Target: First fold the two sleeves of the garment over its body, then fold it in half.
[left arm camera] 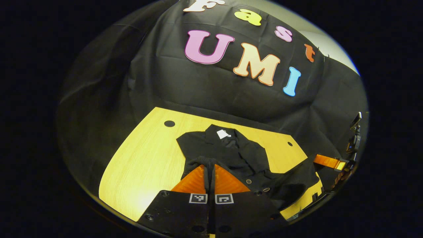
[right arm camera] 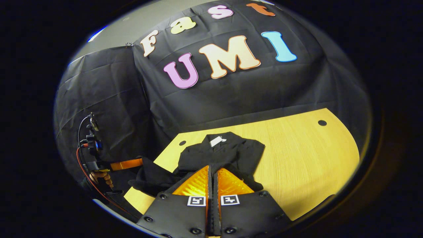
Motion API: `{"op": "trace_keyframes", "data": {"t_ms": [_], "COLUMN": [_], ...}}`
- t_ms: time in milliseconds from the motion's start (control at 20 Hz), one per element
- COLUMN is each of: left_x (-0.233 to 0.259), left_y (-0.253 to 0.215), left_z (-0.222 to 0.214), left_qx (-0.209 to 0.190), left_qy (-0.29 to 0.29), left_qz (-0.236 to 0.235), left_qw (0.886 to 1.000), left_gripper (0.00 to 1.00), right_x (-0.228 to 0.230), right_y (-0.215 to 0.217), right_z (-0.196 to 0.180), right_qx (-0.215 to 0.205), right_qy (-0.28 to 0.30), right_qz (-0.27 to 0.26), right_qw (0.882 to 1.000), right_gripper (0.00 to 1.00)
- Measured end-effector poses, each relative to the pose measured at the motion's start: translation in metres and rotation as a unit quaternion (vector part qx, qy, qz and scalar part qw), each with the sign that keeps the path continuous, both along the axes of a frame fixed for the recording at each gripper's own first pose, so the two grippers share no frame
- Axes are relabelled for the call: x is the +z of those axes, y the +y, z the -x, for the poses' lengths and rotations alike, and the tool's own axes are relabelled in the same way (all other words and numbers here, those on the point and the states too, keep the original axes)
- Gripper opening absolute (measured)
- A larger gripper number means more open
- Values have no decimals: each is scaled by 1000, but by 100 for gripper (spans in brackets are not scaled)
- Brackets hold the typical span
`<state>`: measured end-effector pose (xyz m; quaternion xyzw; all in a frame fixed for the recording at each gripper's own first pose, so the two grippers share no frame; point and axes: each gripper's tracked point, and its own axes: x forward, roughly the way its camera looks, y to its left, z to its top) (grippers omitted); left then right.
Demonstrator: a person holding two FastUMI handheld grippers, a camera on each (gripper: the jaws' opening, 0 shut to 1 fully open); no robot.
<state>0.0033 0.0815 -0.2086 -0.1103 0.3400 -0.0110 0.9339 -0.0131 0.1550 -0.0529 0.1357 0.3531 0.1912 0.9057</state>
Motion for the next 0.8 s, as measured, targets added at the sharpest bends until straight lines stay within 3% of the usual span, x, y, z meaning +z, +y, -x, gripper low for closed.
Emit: {"op": "trace_keyframes", "data": {"t_ms": [800], "left_x": [-27], "left_y": [27], "left_z": [-115], "left_qx": [-12], "left_qy": [-33], "left_qz": [-1], "left_qw": [999], "left_gripper": [0], "right_x": [-9], "right_y": [0], "right_z": [-121], "right_qx": [-40], "right_qy": [-19], "right_qz": [14], "right_qw": [999], "right_gripper": [2]}}
